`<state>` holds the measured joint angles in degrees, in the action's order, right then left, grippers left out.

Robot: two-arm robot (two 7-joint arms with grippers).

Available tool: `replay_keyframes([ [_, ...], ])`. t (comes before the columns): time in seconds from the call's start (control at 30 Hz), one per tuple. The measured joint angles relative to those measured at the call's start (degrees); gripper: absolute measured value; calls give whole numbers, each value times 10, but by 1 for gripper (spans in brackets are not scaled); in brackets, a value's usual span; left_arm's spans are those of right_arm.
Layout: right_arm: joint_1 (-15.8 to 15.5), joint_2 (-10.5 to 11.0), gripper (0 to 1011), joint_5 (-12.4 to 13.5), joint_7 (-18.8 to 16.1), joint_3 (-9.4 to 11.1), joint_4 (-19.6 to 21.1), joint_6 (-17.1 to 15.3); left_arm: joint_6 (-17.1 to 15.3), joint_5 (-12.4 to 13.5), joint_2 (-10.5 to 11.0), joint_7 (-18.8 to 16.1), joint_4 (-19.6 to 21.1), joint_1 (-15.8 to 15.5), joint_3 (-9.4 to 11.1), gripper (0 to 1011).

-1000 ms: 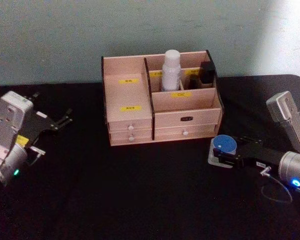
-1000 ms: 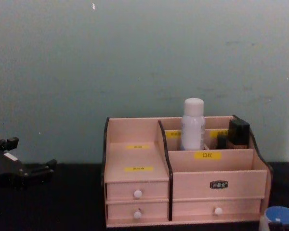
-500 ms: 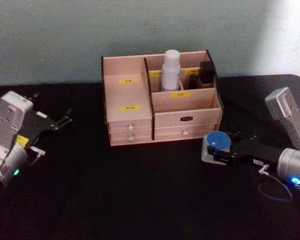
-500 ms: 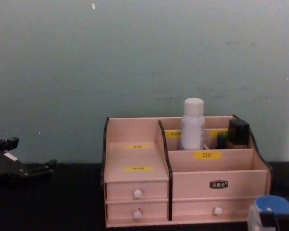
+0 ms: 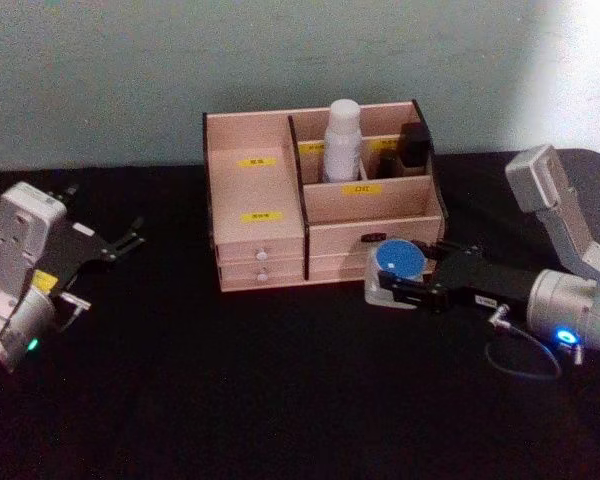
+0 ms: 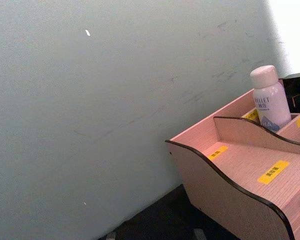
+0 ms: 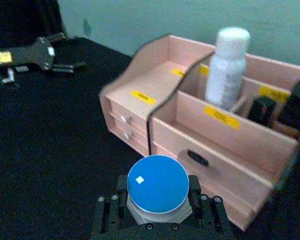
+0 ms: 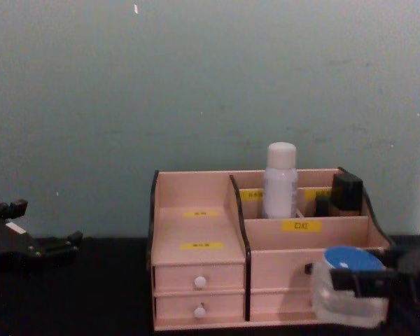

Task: Pick up the facial cleanser and watermelon frost from the table and place them into the tiered storage box.

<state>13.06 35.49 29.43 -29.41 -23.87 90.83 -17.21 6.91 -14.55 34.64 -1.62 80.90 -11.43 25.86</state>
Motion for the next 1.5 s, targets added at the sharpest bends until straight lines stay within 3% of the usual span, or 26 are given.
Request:
replay_keyframes([
  [0.4, 60, -26, 724, 1, -10, -37, -20, 2, 0, 0, 0, 0, 0, 0, 0, 1001],
  [1.1, 171, -100, 724, -11, -23, -90, -126, 16, 0, 0, 0, 0, 0, 0, 0, 1001],
  [1.5, 207, -130, 726, -20, -31, -110, -161, 19, 0, 0, 0, 0, 0, 0, 0, 1001],
])
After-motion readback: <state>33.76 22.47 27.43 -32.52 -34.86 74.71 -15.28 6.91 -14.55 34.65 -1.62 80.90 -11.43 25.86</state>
